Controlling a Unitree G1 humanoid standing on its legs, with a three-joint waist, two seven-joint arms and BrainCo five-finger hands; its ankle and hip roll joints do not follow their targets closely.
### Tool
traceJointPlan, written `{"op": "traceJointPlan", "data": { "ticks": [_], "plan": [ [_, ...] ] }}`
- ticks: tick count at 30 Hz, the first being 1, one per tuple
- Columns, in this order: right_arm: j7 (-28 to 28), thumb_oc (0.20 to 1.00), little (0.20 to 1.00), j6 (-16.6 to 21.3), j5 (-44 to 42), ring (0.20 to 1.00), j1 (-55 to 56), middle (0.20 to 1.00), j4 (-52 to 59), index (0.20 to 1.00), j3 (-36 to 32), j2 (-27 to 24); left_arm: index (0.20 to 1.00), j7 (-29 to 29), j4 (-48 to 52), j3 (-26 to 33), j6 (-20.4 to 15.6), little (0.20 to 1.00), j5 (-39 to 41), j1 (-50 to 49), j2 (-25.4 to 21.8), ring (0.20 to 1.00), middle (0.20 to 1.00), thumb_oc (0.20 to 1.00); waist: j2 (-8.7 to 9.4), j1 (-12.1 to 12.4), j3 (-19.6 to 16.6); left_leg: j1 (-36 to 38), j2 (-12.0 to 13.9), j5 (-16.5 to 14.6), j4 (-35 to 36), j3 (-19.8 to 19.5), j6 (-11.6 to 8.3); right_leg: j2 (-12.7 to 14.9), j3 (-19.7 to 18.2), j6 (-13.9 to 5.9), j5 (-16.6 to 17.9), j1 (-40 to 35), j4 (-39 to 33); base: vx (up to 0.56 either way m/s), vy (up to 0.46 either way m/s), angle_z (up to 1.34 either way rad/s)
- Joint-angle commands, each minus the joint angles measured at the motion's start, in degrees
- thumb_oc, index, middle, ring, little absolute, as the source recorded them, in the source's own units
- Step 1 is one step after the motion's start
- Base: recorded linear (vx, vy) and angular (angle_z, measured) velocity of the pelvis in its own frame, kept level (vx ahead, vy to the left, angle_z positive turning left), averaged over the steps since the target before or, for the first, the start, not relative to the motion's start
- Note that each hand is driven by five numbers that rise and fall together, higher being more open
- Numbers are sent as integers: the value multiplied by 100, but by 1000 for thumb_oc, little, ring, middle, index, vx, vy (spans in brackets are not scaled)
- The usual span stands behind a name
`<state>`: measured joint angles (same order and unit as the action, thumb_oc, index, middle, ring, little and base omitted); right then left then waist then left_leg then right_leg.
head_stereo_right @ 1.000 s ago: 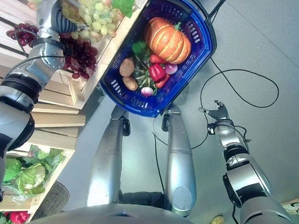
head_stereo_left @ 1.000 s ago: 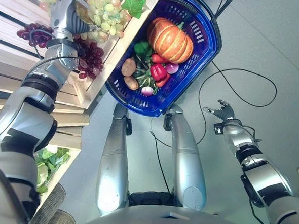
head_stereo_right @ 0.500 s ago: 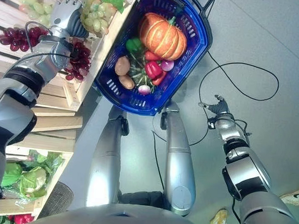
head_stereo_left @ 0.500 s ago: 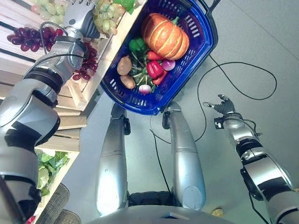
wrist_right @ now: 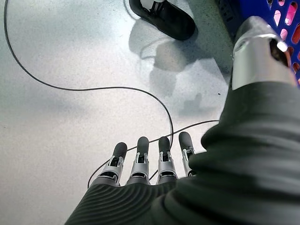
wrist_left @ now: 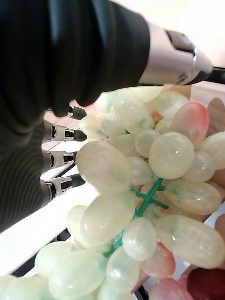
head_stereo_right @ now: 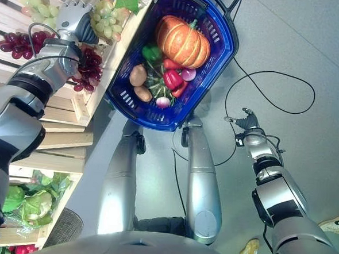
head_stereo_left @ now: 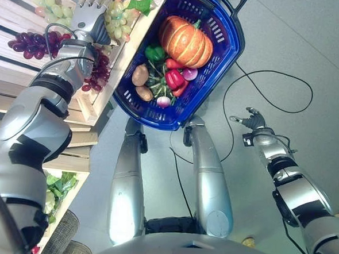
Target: Pick up fruits and vegetables into the basket
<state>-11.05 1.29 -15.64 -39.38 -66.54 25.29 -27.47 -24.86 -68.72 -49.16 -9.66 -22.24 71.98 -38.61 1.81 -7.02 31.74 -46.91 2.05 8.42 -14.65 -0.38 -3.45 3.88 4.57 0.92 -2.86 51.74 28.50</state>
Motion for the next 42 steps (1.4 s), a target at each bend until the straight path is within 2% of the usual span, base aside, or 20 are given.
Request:
{"op": "traceJointPlan", "data": {
  "ticks": [1,6,7,8,9,20,25,32,34,35,36,37,42],
  "plan": [
    [-66,1000,1000,-34,-6,1000,156,1000,-85,1000,121,-169,1000,104,-393,259,178,1000,-275,-258,158,1000,1000,1000,126,86,-195,-211,-65,-803,-929,101,2,-252,-143,-450,416,-128,-547,0,0,0],
    [-75,1000,1000,-47,-9,1000,102,1000,-89,1000,140,-160,1000,210,-582,254,347,1000,-264,-323,195,1000,1000,1000,144,79,-195,-229,-72,-808,-940,86,-6,-266,-152,-447,424,-110,-553,1,4,-2],
    [-80,1000,1000,-49,-17,1000,99,1000,-79,1000,148,-161,900,215,-599,266,370,900,-288,-331,198,900,900,900,151,78,-195,-234,-67,-805,-936,85,-8,-271,-156,-447,425,-109,-558,0,0,0],
    [-83,1000,1000,-45,-8,1000,89,1000,-81,1000,143,-159,467,235,-628,273,365,467,-306,-340,204,467,467,467,156,76,-195,-245,-63,-801,-937,86,-11,-274,-160,-449,427,-101,-559,0,0,0],
    [-92,1000,1000,-53,-15,1000,76,1000,-80,1000,148,-159,200,245,-664,274,361,200,-299,-349,213,200,200,200,167,76,-195,-261,-64,-802,-939,82,-14,-276,-157,-447,436,-89,-568,0,0,0],
    [-59,1000,1000,-55,-5,1000,-21,1000,-100,1000,171,-206,200,328,-805,317,315,200,-261,-355,246,200,200,200,219,69,-195,-385,-52,-790,-883,56,-22,-308,-179,-453,470,19,-635,0,1,0],
    [-117,1000,1000,-40,-9,1000,-37,1000,-108,1000,170,-138,200,449,-834,284,497,200,-304,-394,302,200,200,200,246,70,-195,-434,-52,-801,-865,25,-15,-325,-183,-469,494,64,-657,0,0,0],
    [-104,1000,1000,-56,-17,1000,-65,1000,-109,1000,184,-157,200,480,-906,313,531,200,-290,-507,299,200,200,200,237,76,-195,-394,-60,-793,-833,24,-23,-314,-182,-473,506,22,-706,-1,0,0],
    [-114,1000,1000,-65,-22,1000,-92,1000,-120,1000,195,-150,200,322,-912,325,513,200,-185,-543,307,200,200,200,230,86,-195,-402,-69,-789,-840,13,-27,-305,-179,-469,509,18,-719,0,0,0],
    [-108,1000,1000,-51,-21,1000,-99,1000,-140,1000,202,-144,667,63,-901,377,378,667,-68,-549,297,667,667,667,223,94,-195,-402,-69,-788,-840,10,-28,-301,-182,-472,506,20,-715,0,0,0],
    [-109,1000,1000,-49,-21,1000,-98,1000,-141,1000,205,-143,944,41,-893,382,315,944,1,-548,294,944,944,944,223,95,-195,-403,-69,-789,-844,9,-29,-300,-182,-473,506,21,-713,0,0,0],
    [-102,1000,1000,-35,-33,1000,-95,1000,-157,1000,207,-140,1000,-11,-874,476,122,1000,269,-526,298,1000,1000,1000,222,102,-195,-397,-66,-784,-832,6,-29,-303,-184,-470,493,15,-709,0,0,0],
    [-117,1000,1000,-43,-50,1000,-61,1000,-146,1000,166,-118,1000,-152,-750,535,-206,1000,-26,-456,292,1000,1000,1000,215,127,-195,-385,-94,-807,-852,-12,-23,-291,-150,-469,475,-5,-696,0,0,0]
  ]
}}
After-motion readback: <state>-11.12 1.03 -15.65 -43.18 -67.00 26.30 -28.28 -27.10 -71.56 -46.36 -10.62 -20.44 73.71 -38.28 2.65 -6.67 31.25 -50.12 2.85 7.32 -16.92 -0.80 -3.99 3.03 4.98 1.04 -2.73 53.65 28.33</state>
